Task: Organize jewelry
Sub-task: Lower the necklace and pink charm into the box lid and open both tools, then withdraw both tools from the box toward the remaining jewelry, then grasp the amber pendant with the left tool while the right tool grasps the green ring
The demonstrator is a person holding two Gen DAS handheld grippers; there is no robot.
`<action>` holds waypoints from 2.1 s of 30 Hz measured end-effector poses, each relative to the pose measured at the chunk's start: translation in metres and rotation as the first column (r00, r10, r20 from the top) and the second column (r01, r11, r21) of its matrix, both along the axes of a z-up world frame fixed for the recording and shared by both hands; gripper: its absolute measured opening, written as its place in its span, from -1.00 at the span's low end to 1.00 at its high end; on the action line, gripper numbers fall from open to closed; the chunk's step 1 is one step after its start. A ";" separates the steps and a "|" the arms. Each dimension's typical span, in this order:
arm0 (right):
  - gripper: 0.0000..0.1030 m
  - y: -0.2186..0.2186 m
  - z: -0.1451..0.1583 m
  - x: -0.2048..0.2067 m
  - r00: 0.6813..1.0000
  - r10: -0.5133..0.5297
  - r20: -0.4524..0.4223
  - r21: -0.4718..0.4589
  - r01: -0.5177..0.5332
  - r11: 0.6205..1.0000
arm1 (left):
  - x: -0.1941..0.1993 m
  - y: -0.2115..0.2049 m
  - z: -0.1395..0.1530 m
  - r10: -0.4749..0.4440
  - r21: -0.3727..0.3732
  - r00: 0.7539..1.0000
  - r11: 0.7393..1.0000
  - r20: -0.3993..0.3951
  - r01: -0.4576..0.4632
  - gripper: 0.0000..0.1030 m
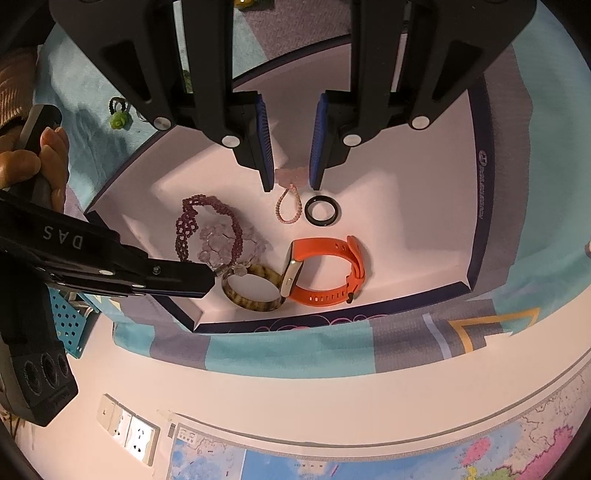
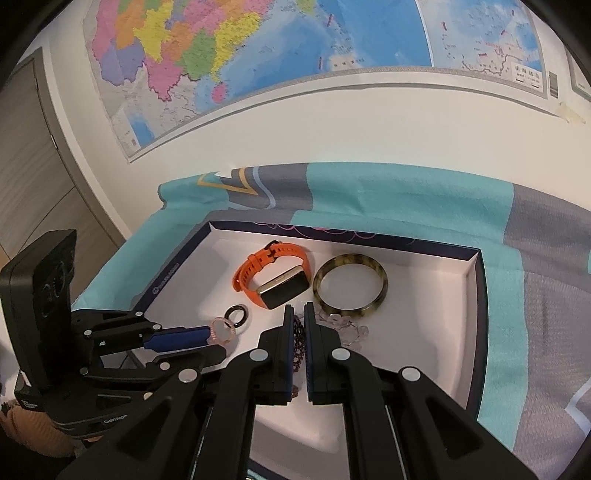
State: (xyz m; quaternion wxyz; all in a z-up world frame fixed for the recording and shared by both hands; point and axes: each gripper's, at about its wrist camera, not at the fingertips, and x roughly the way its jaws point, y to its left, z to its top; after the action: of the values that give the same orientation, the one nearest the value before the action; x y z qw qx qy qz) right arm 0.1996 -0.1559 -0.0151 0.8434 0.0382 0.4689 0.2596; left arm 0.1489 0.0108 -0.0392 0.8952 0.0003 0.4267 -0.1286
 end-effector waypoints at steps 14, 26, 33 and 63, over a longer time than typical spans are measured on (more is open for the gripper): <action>-0.89 -0.001 -0.009 0.006 1.000 -0.027 -0.012 -0.038 0.026 0.999 | 0.002 0.001 -0.003 0.014 -0.004 1.000 1.000 -0.005 -0.014 -0.59; -0.66 -0.008 -0.004 -0.001 0.999 -0.049 0.008 -0.044 0.049 0.998 | -0.012 0.007 0.009 0.031 -0.020 0.999 0.999 0.039 -0.031 -0.34; -0.47 -0.012 0.014 -0.028 0.999 -0.003 0.040 -0.049 0.005 0.999 | -0.043 0.014 0.029 0.031 -0.024 0.992 0.999 0.120 -0.028 -0.21; -0.16 -0.026 -0.006 -0.141 0.999 0.022 -0.030 -0.106 -0.025 0.994 | -0.135 0.006 -0.002 -0.045 0.030 0.997 0.999 0.059 0.043 -0.09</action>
State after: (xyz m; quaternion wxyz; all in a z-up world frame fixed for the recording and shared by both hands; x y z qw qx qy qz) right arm 0.0590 -0.1816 -0.0208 0.8343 -0.0086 0.4945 0.2435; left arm 0.0141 0.0165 -0.0411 0.9045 0.0264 0.4014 -0.1420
